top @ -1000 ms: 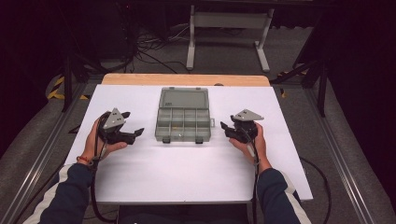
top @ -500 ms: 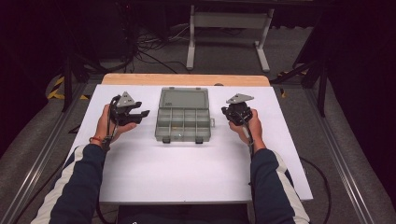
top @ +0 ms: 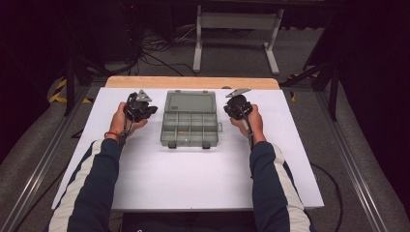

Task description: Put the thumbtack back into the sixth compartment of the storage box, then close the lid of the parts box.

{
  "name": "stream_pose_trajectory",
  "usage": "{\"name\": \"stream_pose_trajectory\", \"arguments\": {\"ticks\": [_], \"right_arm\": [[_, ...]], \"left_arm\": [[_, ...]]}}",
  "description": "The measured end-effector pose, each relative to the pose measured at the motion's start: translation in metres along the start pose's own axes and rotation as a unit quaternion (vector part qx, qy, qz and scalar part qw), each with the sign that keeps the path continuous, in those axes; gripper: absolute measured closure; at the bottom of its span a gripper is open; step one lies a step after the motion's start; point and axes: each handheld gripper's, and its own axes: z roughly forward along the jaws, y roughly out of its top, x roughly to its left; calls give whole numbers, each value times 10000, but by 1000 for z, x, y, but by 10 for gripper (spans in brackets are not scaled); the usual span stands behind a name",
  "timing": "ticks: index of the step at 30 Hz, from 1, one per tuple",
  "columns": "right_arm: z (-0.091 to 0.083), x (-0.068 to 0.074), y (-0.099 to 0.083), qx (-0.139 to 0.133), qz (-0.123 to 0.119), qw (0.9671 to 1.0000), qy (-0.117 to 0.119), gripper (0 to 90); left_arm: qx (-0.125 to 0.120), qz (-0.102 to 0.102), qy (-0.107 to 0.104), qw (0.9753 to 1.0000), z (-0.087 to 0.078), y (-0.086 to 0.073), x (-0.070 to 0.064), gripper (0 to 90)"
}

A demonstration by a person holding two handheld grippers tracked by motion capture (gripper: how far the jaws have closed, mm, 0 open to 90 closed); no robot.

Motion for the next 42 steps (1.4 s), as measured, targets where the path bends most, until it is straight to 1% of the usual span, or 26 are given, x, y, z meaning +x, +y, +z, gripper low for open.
{"name": "stream_pose_trajectory", "arguments": {"ticks": [1, 2, 4, 5, 7, 8, 11, 13, 14, 15, 16, 17, 18, 20, 22, 24, 27, 28, 31, 32, 34, 35, 37, 38, 40, 42], "right_arm": [[2, 0, 0, 24, -14, 10000, 11, 900], [4, 1, 1, 46, -22, 10000, 13, 900], [11, 3, 3, 97, -52, 9999, 43, 900], [14, 3, 3, 152, -74, 9999, 34, 900], [21, 5, 4, 304, -184, 9994, -22, 900], [25, 4, 4, 374, -144, 9992, -5, 900], [31, 2, 4, 438, -98, 9990, 0, 900], [35, 1, 3, 486, -99, 9988, 20, 900], [38, 1, 3, 521, -113, 9986, 23, 900], [40, 0, 2, 575, -110, 9983, 8, 900], [40, 0, 2, 550, -98, 9984, 11, 900], [41, -1, 3, 537, -67, 9985, 28, 900], [42, -1, 3, 536, -83, 9985, 27, 900], [44, -1, 4, 536, -163, 9984, 80, 900], [44, -2, 6, 560, -169, 9982, 130, 900], [45, -2, 6, 554, -185, 9981, 177, 900], [46, 0, 8, 581, -303, 9974, 293, 900], [46, 0, 8, 603, -344, 9972, 295, 900], [47, -1, 11, 640, -443, 9963, 374, 900], [48, 0, 12, 651, -464, 9961, 378, 900], [49, 0, 14, 656, -531, 9956, 400, 900], [50, -2, 14, 657, -538, 9953, 457, 900], [51, -5, 14, 579, -451, 9957, 561, 900], [51, -5, 14, 579, -451, 9957, 561, 900], [52, -8, 14, 571, -416, 9953, 659, 900], [53, -11, 14, 544, -364, 9956, 674, 900]], "left_arm": [[13, -2, -13, 10000, 2, 0, 0, 893], [56, -55, -56, 10000, 6, 1, 0, 894], [128, -71, -51, 9999, 11, 1, 1, 894], [177, -92, -95, 9998, 14, 2, 2, 894], [273, -88, -51, 9996, 19, 2, 2, 894], [296, -118, -47, 9995, 20, 2, 2, 894], [370, -159, -57, 9992, 27, 0, 3, 894], [399, -218, -15, 9990, 31, -3, 3, 894], [496, -198, -9, 9986, 33, -3, 3, 893], [484, -212, -5, 9986, 34, -4, 4, 892], [416, -273, 5, 9988, 35, -4, 5, 892], [413, -274, 0, 9988, 36, -4, 5, 891], [427, -242, 9, 9988, 36, -3, 6, 891], [439, -312, -59, 9985, 38, -2, 8, 890], [478, -300, -62, 9984, 40, 1, 8, 890], [575, -174, -48, 9982, 42, 6, 7, 890], [645, 12, 2, 9979, 44, 10, 5, 891], [649, 54, 21, 9979, 45, 11, 4, 891], [637, -22, -65, 9979, 47, 12, 6, 891], [600, -34, -54, 9982, 48, 13, 6, 890], [610, -45, -16, 9981, 50, 14, 6, 892], [636, -51, -45, 9980, 50, 15, 7, 892], [616, -91, -78, 9980, 51, 15, 8, 893], [609, -100, -87, 9981, 52, 15, 8, 893], [577, -110, -76, 9982, 53, 16, 9, 893], [565, -132, -68, 9983, 54, 16, 10, 893]]}}
